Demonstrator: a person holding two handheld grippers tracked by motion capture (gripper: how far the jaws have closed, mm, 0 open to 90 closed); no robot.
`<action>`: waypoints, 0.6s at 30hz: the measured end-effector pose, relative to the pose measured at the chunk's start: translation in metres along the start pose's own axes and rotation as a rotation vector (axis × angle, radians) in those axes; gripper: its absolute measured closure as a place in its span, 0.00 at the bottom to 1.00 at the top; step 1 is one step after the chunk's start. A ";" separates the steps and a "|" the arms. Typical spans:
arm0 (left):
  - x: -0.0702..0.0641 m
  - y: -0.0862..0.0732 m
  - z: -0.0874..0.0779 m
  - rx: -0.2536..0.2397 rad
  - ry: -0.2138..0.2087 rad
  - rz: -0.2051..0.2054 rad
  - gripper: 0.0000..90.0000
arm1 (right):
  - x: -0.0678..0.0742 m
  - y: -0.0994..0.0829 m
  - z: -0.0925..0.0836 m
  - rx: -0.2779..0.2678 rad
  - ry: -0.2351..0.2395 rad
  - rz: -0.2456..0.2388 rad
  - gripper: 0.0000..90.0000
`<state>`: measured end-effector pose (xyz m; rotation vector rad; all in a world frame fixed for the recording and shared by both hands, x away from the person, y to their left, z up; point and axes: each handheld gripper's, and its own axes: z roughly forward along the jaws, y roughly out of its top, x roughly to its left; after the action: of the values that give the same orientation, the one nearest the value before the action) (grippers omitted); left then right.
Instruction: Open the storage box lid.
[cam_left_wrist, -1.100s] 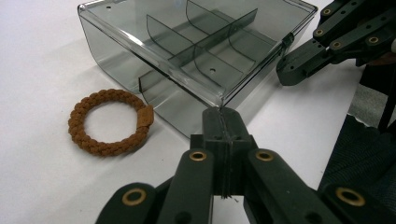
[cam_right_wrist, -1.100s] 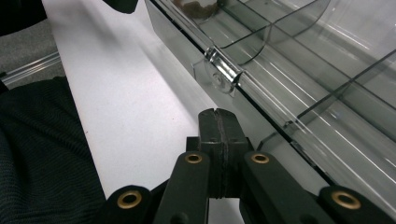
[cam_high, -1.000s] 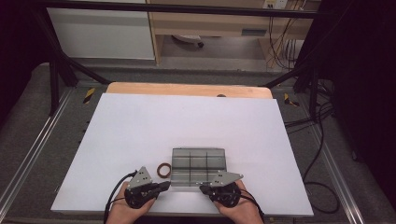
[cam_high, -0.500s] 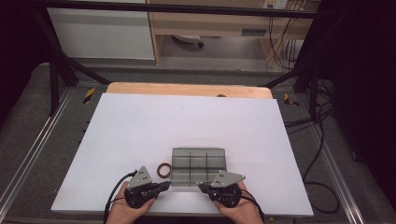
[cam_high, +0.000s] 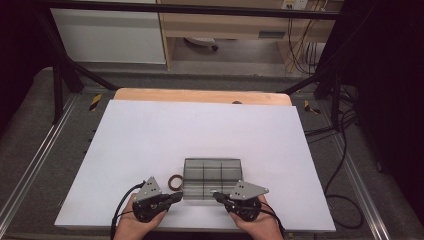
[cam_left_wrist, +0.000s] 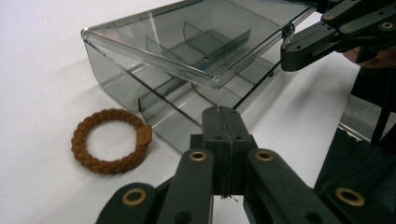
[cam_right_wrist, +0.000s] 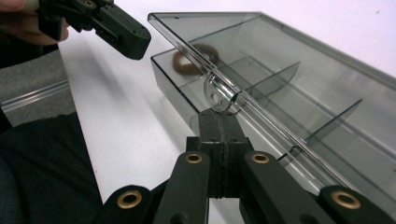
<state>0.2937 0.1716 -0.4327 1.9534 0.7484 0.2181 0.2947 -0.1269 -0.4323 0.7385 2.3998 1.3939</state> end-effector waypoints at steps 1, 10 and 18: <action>0.000 0.001 0.000 -0.003 -0.001 0.000 1.00 | 0.000 0.001 0.000 -0.006 -0.003 0.003 1.00; 0.001 0.019 0.010 -0.036 0.012 -0.007 1.00 | -0.001 0.005 -0.005 -0.051 -0.010 0.006 1.00; 0.004 0.030 0.014 -0.057 0.016 -0.009 1.00 | -0.009 0.000 -0.013 -0.036 -0.039 0.025 0.94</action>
<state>0.3155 0.1541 -0.4141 1.8961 0.7535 0.2473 0.2963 -0.1419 -0.4260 0.7820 2.3375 1.4159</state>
